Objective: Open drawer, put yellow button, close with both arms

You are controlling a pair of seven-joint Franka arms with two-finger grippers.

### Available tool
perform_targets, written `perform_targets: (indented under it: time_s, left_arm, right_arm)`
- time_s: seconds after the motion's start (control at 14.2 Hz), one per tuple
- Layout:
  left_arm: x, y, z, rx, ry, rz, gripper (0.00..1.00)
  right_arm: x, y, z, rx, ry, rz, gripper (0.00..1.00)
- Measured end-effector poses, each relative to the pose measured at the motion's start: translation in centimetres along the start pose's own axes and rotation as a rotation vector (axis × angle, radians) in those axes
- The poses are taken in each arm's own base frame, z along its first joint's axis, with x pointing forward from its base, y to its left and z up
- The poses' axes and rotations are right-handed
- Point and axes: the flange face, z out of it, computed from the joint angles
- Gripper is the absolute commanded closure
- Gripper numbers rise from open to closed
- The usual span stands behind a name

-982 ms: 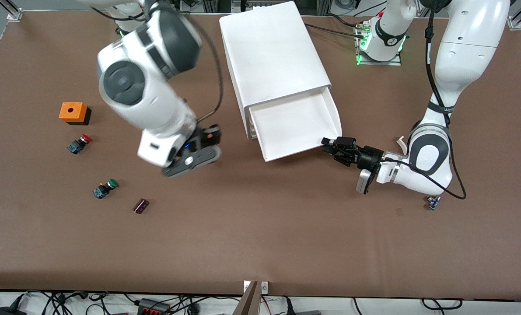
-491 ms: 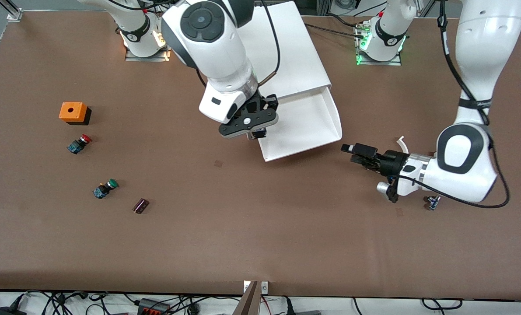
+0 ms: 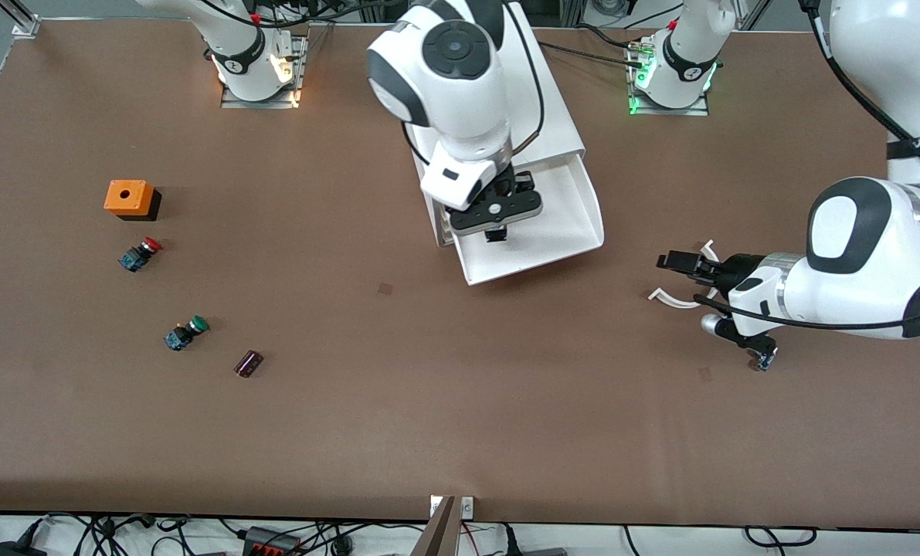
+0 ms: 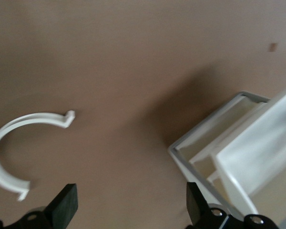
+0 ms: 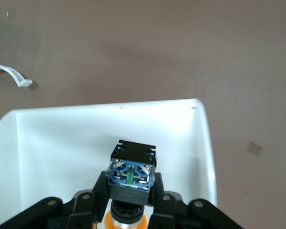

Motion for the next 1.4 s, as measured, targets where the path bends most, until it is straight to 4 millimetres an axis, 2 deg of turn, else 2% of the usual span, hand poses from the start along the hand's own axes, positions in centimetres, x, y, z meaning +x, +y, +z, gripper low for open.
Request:
perform_targets:
  time_s: [0.21, 0.42, 0.56, 0.91, 1.12, 1.19, 1.26, 1.4]
  left_arm:
    - [-1.1, 0.0, -2.1, 0.148, 0.014, -0.103, 0.00]
    - [-2.0, 0.8, -6.8, 0.289, 0.093, -0.122, 0.00]
    - [-2.4, 1.3, -8.4, 0.324, 0.117, -0.125, 0.00]
    - [-2.2, 1.0, -8.0, 0.328, 0.112, -0.149, 0.00]
    - [-2.0, 0.8, -7.7, 0.326, 0.106, -0.163, 0.00]
    - [-2.0, 0.8, -7.7, 0.326, 0.106, -0.164, 0.00]
    - [-2.0, 0.7, -7.7, 0.326, 0.105, -0.165, 0.00]
    - [-2.0, 0.8, -7.7, 0.326, 0.105, -0.165, 0.00]
  right_arm:
    - [-1.2, -1.9, 1.6, -0.010, -0.012, -0.012, 1.00]
    - [-1.3, -2.1, 2.1, -0.008, -0.011, -0.015, 1.00]
    - [-1.2, -2.1, 2.6, -0.008, -0.010, -0.014, 1.00]
    - [-1.6, -2.6, 4.6, -0.019, -0.031, -0.022, 1.00]
    - [-1.9, -3.0, 4.9, -0.021, -0.035, -0.019, 1.00]
    - [-1.9, -3.0, 4.9, -0.021, -0.035, -0.016, 0.67]
    - [-1.9, -3.0, 4.9, -0.021, -0.035, -0.013, 0.01]
    - [-1.9, -3.0, 4.9, -0.021, -0.034, 0.001, 0.00]
